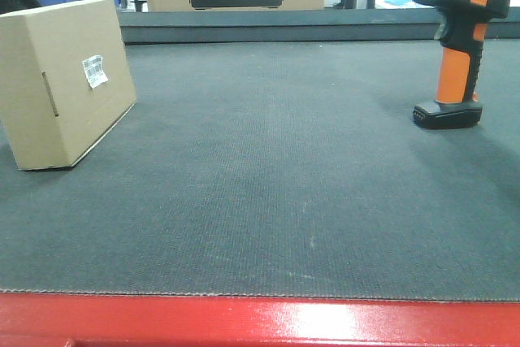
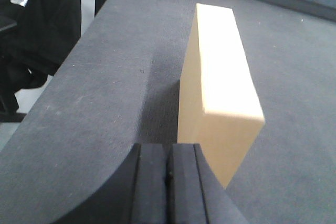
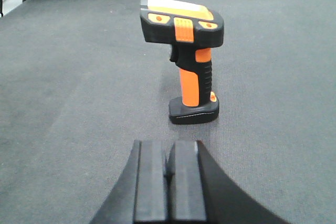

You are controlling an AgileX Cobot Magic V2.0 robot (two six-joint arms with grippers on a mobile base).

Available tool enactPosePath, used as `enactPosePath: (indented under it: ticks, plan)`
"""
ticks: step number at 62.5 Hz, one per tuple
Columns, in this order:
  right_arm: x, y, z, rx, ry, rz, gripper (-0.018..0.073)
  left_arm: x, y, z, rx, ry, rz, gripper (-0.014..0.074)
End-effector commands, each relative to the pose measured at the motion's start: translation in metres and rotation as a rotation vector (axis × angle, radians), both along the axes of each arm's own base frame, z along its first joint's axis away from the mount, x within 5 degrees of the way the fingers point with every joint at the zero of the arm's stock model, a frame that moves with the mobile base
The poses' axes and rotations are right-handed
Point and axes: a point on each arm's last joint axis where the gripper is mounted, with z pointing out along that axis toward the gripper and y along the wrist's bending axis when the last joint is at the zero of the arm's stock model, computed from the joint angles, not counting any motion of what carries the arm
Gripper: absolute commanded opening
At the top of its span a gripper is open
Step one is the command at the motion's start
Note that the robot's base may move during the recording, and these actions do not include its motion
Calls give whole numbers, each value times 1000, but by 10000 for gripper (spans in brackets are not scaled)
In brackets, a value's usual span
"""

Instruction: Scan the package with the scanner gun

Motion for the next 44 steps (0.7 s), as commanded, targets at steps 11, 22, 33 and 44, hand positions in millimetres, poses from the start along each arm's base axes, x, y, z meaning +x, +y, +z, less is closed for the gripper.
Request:
enactPosePath:
  ticks: [11, 22, 33, 44]
  plan:
    - [-18, -1, -20, -21, -77, 0, -160, -42, 0, -11, 66, -186, -11, -111]
    - [-35, -2, -14, -18, -121, 2, -160, -68, 1, -7, 97, -293, -8, -111]
    - [-56, -3, -1, -13, -256, 1, -162, -91, 1, 2, 130, -416, -1, -111]
    - [-72, -3, 6, -9, -349, 0, -162, -103, 4, -2, 214, -390, 18, -111]
